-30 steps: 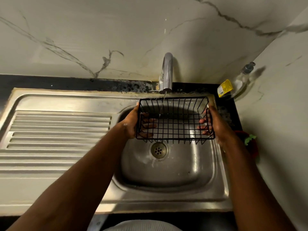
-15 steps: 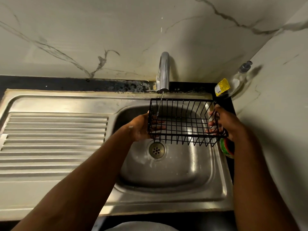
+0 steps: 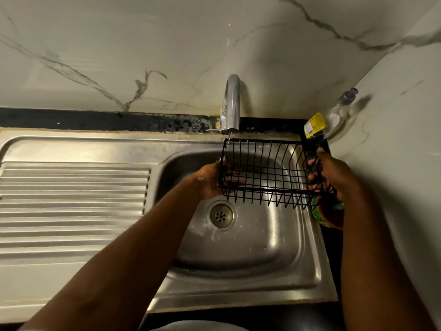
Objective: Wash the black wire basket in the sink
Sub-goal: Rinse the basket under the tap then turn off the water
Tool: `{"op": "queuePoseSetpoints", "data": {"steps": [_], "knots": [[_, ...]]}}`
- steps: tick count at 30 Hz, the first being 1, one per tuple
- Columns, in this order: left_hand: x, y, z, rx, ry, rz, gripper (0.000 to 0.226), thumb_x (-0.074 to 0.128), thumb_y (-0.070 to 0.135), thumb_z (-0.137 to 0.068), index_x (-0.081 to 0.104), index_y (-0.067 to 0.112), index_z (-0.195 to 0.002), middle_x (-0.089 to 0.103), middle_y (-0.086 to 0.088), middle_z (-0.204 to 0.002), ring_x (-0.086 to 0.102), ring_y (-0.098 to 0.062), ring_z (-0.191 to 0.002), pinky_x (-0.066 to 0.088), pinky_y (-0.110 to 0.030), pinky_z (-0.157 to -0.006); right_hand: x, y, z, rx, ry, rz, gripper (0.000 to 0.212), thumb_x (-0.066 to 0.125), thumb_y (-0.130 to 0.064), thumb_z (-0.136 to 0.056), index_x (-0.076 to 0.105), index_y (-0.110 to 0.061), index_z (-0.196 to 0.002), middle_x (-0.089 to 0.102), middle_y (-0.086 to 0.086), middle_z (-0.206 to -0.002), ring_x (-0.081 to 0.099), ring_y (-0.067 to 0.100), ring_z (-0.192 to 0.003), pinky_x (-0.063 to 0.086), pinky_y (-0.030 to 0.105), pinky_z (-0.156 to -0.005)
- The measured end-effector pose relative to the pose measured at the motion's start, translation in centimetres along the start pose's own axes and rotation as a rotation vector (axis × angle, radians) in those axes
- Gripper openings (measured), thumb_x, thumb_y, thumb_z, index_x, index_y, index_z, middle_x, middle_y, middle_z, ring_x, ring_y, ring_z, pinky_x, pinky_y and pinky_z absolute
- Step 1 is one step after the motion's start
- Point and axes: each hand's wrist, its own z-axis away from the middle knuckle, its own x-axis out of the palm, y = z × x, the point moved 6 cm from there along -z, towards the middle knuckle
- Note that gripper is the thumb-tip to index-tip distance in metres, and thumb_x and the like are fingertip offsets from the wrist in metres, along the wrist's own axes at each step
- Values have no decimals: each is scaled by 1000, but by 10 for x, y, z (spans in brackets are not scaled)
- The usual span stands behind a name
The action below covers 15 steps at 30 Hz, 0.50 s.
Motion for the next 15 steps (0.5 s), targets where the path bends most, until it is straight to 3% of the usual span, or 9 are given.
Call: {"op": "queuePoseSetpoints", "data": {"steps": [3,6,8,11,15], "knots": [[-3,4,2,1,63,-1,45,39,45,-109,69,13,-117,72,-11,-128,67,-36,-122,50,-46,-104,8,3,-1,-6,8,-26,55,39,-63,-103,60,-12,-106,55,12,-72,57,28,-62,59,46,-71],[-4,14,5,15,92,-5,48,35,45,-110,71,13,-110,74,-10,-116,72,-29,-107,52,-40,-87,14,4,0,-34,34,-8,54,35,-63,-104,60,-15,-100,58,11,-72,61,29,-57,50,32,-55],[-1,21,6,36,84,-10,51,32,45,-111,72,13,-108,76,-9,-104,71,-27,-99,50,-38,-85,17,4,1,-36,42,-18,53,33,-63,-105,58,-16,-99,57,11,-72,59,26,-46,43,27,-50],[5,29,6,42,101,-22,50,33,43,-111,71,13,-96,77,-7,-89,70,-27,-91,49,-36,-84,16,5,1,-33,48,-10,56,31,-61,-106,59,-13,-104,58,12,-72,59,27,-48,48,30,-54],[13,31,-1,12,108,-50,56,33,38,-109,75,14,-82,75,-7,-92,69,-28,-95,47,-38,-88,5,3,-4,-7,81,-6,60,34,-59,-106,62,-6,-112,59,14,-74,57,29,-58,54,36,-58]]}}
